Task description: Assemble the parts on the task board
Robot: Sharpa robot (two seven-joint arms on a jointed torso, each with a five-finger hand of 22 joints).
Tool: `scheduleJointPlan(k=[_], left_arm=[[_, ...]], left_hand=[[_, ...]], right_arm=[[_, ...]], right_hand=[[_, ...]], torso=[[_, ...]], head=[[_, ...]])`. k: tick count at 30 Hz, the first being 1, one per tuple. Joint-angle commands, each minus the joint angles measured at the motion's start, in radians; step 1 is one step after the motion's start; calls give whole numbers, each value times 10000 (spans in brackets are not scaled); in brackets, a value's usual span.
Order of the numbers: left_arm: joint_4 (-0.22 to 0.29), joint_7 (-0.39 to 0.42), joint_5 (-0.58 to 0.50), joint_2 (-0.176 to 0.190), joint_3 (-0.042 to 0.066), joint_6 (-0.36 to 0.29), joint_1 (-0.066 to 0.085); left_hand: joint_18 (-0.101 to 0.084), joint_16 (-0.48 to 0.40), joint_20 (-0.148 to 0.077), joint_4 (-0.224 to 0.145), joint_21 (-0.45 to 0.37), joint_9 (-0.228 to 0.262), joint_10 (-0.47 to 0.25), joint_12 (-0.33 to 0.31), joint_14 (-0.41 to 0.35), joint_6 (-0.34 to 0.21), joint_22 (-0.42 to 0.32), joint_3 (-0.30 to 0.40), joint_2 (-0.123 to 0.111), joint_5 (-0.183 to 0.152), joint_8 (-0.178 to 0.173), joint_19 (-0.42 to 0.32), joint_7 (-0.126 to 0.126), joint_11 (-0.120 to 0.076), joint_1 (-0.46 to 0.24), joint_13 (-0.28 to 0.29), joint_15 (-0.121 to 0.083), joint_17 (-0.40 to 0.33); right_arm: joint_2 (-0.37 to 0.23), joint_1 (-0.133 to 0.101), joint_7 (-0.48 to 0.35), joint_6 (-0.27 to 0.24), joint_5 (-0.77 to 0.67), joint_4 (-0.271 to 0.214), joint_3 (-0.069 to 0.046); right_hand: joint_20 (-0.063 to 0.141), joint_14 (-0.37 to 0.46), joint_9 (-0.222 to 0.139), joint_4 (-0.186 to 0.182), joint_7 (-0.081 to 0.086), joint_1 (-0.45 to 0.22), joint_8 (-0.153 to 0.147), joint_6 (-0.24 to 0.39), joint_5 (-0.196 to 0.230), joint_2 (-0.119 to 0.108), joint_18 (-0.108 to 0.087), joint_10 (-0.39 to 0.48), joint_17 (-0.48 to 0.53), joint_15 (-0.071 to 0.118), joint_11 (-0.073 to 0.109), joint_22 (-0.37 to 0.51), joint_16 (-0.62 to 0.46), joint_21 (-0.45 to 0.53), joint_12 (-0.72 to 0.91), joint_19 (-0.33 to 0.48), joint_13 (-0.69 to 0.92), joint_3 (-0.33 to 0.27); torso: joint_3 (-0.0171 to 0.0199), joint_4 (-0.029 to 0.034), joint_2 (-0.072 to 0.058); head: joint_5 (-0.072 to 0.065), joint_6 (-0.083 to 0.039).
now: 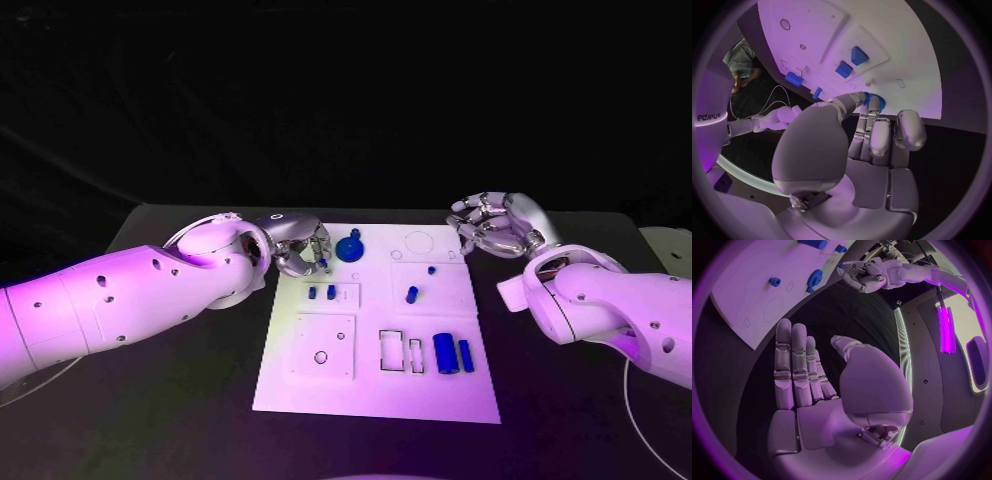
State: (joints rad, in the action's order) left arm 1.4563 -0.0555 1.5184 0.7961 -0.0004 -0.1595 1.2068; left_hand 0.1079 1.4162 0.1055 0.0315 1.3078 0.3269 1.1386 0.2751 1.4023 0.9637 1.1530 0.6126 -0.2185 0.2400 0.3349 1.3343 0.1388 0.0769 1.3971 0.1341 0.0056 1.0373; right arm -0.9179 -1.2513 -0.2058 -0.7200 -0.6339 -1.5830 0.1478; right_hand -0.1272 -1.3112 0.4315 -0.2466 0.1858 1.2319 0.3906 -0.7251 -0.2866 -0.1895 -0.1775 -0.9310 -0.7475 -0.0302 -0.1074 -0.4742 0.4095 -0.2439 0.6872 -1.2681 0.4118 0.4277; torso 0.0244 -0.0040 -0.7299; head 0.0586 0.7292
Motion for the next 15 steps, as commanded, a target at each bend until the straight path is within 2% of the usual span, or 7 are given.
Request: scheduleJointPlan(k=[1,11,15], left_arm=[[-66,-68,-92,-4,7,205,2],[-250,-73,-126,-123,3,296,-7],[-327,-75,-130,-190,2,336,-20]], left_hand=[[-95,-46,6,-12,-61,-10,62,-41,-49,-15,-3,-31,3,-42,-44,-60,72,30,-90,-12,14,-3],[-92,-45,7,-1,-67,-8,83,-74,-51,-10,-9,-40,-8,-43,-59,-66,71,29,-112,-19,18,-4],[-92,-45,7,-1,-67,-8,83,-74,-51,-10,-9,-40,-8,-43,-59,-66,71,29,-112,-19,18,-4]], right_arm=[[8,9,-104,36,-44,-13,-1],[17,12,-109,34,-44,-29,-1],[14,12,-112,31,-45,-37,-1]], right_hand=[[-18,-93,-10,3,45,55,65,15,-43,24,-37,44,-12,3,-14,10,-52,61,-20,-75,-9,-17],[-18,-93,-10,3,45,55,65,15,-43,24,-37,44,-12,3,-14,10,-52,61,-20,-75,-9,-17],[-18,-93,-10,3,45,55,65,15,-43,24,-37,44,-12,3,-14,10,-52,61,-20,-75,-9,-17]], torso=[[7,-17,7],[22,-21,0],[17,-20,4]], head=[[18,12],[58,-2],[59,14]])
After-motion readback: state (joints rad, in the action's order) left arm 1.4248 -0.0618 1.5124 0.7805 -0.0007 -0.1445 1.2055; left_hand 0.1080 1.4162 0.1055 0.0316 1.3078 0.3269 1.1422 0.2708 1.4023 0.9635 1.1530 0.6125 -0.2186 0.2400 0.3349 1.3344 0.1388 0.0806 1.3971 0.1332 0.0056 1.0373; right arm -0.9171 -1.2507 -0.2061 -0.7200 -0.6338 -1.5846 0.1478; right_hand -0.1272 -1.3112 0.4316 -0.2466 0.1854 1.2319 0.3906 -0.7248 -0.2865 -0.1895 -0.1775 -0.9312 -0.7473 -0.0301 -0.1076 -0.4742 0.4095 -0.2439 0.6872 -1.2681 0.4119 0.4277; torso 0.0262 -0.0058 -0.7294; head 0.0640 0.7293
